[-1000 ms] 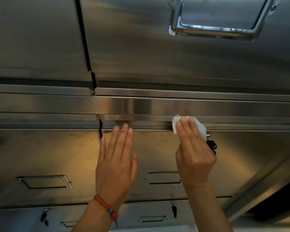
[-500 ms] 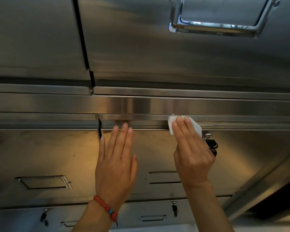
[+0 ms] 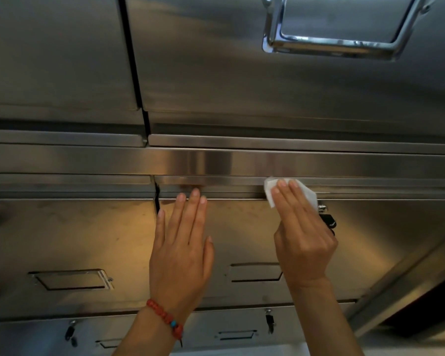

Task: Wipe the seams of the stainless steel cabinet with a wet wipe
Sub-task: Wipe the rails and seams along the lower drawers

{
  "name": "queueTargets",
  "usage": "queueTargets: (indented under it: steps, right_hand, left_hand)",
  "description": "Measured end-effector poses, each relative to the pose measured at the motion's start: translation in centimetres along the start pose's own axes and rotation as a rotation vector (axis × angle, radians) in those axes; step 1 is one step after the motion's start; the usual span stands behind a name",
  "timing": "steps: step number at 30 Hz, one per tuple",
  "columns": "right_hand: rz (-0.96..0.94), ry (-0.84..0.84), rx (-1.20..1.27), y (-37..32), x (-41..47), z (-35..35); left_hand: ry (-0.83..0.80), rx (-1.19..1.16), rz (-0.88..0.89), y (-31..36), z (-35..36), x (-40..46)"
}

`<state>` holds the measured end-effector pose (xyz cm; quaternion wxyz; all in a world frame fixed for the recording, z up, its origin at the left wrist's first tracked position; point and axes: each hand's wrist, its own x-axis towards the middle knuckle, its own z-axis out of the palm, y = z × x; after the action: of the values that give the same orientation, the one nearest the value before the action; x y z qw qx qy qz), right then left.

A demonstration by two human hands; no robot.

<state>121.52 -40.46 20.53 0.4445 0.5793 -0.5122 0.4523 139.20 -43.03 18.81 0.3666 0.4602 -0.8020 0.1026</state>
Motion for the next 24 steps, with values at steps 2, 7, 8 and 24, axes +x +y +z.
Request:
queueTargets:
  steps: [2, 7, 8, 24]
  right_hand:
    - [0.051, 0.024, -0.027, -0.1, 0.0, 0.0]
    - [-0.008, 0.027, 0.019, -1.6, 0.1, 0.6]
    - [-0.023, 0.014, 0.025, -1.3, 0.2, 0.5]
    - [0.067, 0.002, -0.094, 2.7, 0.0, -1.5]
  left_hand:
    - [-0.003, 0.001, 0.005, -0.1, 0.0, 0.0]
    - [-0.007, 0.013, 0.008, -0.1, 0.0, 0.0]
    - [-0.010, 0.014, 0.007, -0.1, 0.0, 0.0]
    - [-0.002, 0.025, 0.017, -0.2, 0.0, 0.0]
